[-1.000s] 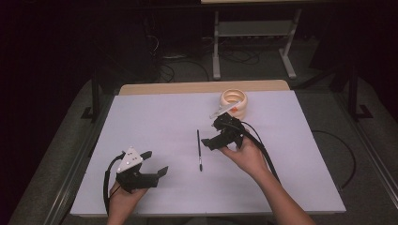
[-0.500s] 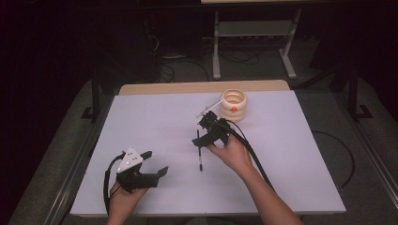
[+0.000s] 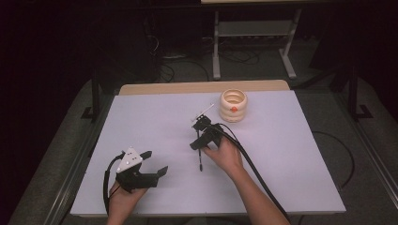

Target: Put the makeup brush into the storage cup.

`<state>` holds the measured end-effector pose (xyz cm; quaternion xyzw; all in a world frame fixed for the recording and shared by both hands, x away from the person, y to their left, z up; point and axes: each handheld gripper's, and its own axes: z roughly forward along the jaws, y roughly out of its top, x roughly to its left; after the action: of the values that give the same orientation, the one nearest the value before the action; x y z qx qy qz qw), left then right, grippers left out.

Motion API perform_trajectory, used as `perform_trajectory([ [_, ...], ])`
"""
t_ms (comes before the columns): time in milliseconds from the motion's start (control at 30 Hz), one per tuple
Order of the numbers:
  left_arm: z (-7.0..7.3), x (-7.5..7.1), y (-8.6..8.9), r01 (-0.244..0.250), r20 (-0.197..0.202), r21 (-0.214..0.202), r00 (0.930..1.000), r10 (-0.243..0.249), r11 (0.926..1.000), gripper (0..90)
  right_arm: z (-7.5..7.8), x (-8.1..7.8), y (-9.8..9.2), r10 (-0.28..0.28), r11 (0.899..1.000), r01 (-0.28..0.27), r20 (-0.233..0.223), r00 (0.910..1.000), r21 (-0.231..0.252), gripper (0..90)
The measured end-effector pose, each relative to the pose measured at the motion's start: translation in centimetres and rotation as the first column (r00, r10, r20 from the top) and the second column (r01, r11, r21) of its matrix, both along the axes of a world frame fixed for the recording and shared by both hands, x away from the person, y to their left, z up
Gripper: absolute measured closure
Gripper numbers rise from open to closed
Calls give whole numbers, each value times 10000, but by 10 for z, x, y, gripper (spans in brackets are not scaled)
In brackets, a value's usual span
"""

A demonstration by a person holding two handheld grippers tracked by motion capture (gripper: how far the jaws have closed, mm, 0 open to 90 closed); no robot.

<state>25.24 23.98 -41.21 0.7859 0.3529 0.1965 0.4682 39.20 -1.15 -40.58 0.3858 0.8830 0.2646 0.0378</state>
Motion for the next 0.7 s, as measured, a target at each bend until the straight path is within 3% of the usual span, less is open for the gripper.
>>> perform_trajectory([
  [200,0,0,0,-1,-3,3,10000,1,10000,179,-6,1,4,-6,9998,4,-143,9999,-178,372],
  [700,0,0,-1,9,-66,3,10000,-9,10000,181,-16,3,7,-615,9926,562,-468,9970,-1073,526],
])
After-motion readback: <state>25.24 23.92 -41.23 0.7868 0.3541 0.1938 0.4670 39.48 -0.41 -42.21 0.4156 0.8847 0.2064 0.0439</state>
